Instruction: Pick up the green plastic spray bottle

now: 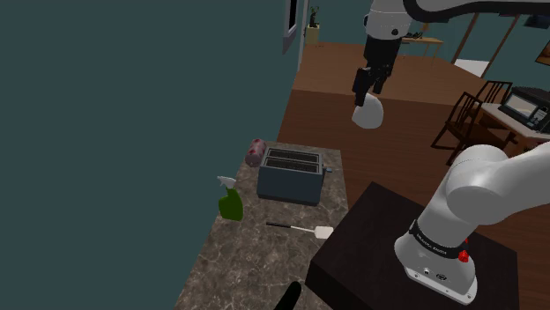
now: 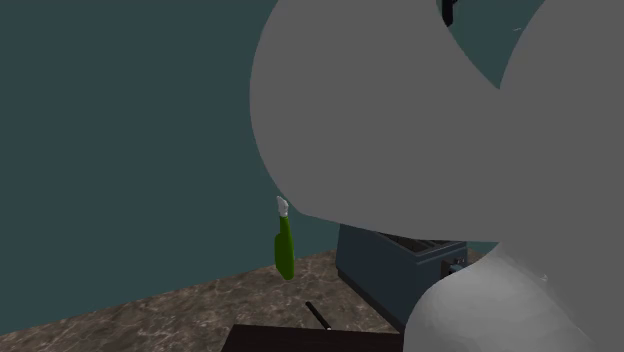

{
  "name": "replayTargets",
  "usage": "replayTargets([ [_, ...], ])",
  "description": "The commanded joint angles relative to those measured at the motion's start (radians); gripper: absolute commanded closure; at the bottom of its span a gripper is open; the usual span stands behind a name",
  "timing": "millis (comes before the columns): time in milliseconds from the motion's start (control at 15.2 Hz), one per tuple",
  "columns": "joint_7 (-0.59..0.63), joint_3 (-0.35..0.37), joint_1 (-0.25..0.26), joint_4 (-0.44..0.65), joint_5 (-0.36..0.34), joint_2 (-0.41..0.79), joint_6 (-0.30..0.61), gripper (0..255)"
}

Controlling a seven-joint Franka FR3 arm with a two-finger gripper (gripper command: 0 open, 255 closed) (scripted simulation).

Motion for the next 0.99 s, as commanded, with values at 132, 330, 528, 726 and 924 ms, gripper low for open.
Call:
replayTargets([
  [132,-0.004,0.001,0.009,-0.02,0.008,0.045,0.067,0],
  [330,-0.011,0.003,0.023,-0.041,0.02,0.12,0.167,0],
  [528,-0.02,0.007,0.036,-0.049,0.032,0.204,0.264,0],
  [726,-0.03,0.012,0.048,-0.046,0.042,0.296,0.357,0],
  [924,-0.04,0.019,0.061,-0.032,0.052,0.394,0.445,0],
])
